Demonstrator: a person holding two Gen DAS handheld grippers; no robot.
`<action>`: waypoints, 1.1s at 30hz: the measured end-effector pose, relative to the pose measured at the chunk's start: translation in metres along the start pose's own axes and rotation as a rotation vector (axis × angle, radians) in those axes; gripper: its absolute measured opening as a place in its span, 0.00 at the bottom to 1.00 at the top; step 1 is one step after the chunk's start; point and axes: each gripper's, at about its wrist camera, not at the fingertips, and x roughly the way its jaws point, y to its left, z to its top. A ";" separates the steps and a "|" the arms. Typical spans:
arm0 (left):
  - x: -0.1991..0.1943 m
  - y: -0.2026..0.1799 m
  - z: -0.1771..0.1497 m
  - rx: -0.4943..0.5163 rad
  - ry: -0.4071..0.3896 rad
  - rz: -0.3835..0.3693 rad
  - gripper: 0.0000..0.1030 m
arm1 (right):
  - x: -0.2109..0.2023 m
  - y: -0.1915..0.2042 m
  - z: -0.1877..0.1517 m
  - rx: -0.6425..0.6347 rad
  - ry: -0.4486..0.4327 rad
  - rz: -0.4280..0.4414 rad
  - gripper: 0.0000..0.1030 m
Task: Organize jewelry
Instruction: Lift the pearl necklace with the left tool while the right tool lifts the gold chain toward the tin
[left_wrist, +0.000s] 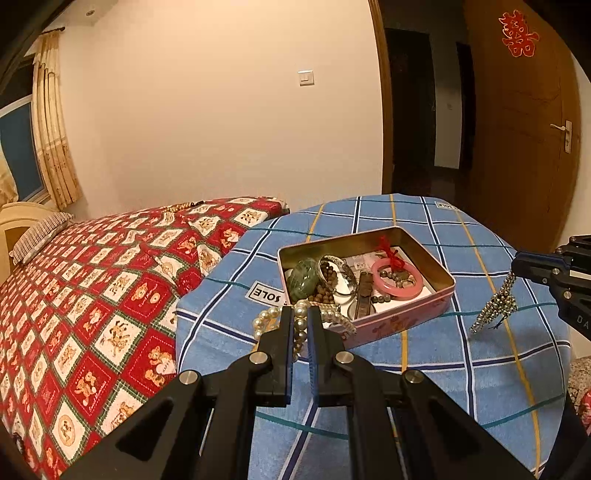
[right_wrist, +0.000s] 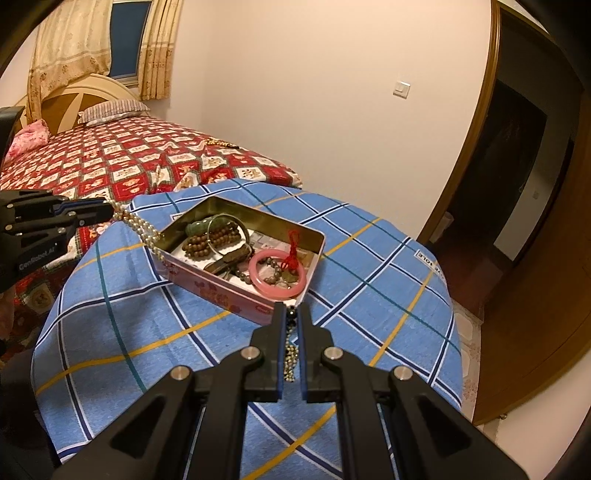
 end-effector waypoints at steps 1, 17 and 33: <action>0.000 0.000 0.001 0.001 -0.003 0.001 0.06 | 0.000 0.000 0.000 -0.002 -0.001 -0.001 0.07; 0.002 -0.002 0.031 0.019 -0.059 0.008 0.06 | 0.000 -0.001 0.026 -0.049 -0.041 -0.021 0.07; 0.034 -0.001 0.046 0.038 -0.042 0.017 0.06 | 0.018 0.003 0.055 -0.094 -0.064 -0.015 0.07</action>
